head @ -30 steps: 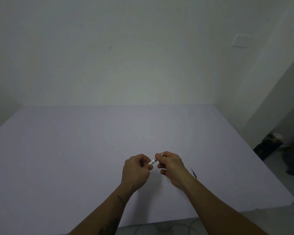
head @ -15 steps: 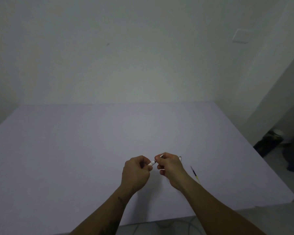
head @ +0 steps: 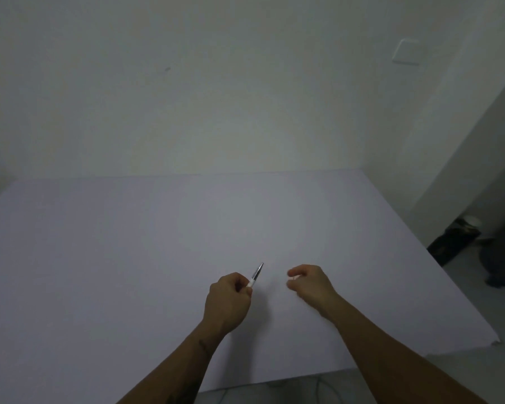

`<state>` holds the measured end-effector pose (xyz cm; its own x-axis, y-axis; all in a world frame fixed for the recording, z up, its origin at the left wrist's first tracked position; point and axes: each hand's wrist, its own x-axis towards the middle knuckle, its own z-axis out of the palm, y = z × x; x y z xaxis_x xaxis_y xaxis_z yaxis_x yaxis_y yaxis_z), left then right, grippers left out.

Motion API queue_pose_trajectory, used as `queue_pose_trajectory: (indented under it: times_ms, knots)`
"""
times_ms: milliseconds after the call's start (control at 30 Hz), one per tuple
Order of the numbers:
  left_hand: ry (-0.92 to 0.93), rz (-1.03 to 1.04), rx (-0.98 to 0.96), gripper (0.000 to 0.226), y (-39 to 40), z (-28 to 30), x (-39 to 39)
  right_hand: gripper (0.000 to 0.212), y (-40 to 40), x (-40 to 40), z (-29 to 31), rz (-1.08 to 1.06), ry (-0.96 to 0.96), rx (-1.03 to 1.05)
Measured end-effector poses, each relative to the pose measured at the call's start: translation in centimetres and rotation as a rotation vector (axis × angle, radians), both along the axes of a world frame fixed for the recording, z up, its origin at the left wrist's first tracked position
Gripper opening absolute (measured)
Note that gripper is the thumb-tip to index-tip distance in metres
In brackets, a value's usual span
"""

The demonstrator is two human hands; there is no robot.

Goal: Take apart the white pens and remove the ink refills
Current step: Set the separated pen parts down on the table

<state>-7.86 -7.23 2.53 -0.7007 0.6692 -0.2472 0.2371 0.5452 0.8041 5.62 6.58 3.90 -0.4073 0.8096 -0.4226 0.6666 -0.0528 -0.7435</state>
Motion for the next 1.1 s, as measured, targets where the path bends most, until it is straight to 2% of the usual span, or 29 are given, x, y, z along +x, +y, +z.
queue_pose_trajectory:
  times_ms: [100, 200, 267, 400, 633, 700, 833, 933, 1100]
  knots:
    - [-0.005, -0.021, -0.063, 0.006, 0.7, -0.5, 0.6, 0.024, 3.0, 1.2, -1.5, 0.013, -0.226, 0.112]
    - [-0.037, -0.014, -0.088, 0.007, 1.9, -1.1, 1.5, 0.012, 5.2, 0.9, -2.4, 0.108, -0.321, 0.139]
    - [-0.037, -0.008, -0.117, 0.007, 2.7, -1.3, 2.1, 0.01, 6.2, 0.0, -2.8, 0.166, -0.364, 0.161]
    - [-0.044, 0.023, -0.166, 0.008, 4.4, -1.7, 3.2, 0.021, 7.6, -1.5, -4.0, 0.218, -0.373, 0.18]
    - [-0.02, 0.097, -0.219, 0.01, 6.1, -2.0, 3.8, 0.014, 8.5, -2.6, -4.6, 0.409, -0.458, 0.198]
    - [-0.023, 0.123, -0.219, 0.011, 6.5, -1.8, 3.8, 0.02, 9.0, -2.6, -4.4, 0.389, -0.357, 0.105]
    - [-0.004, 0.165, -0.203, 0.012, 7.6, -1.1, 3.9, 0.015, 10.3, -3.0, -2.4, 0.165, 0.052, -0.099]
    - [0.003, 0.183, -0.205, 0.012, 8.5, -0.7, 4.1, 0.02, 11.4, -3.3, -0.1, 0.043, 0.29, -0.296]
    - [0.038, 0.198, -0.201, 0.01, 10.2, -0.2, 4.6, 0.02, 12.5, -3.2, 1.6, 0.048, 0.419, -0.378]
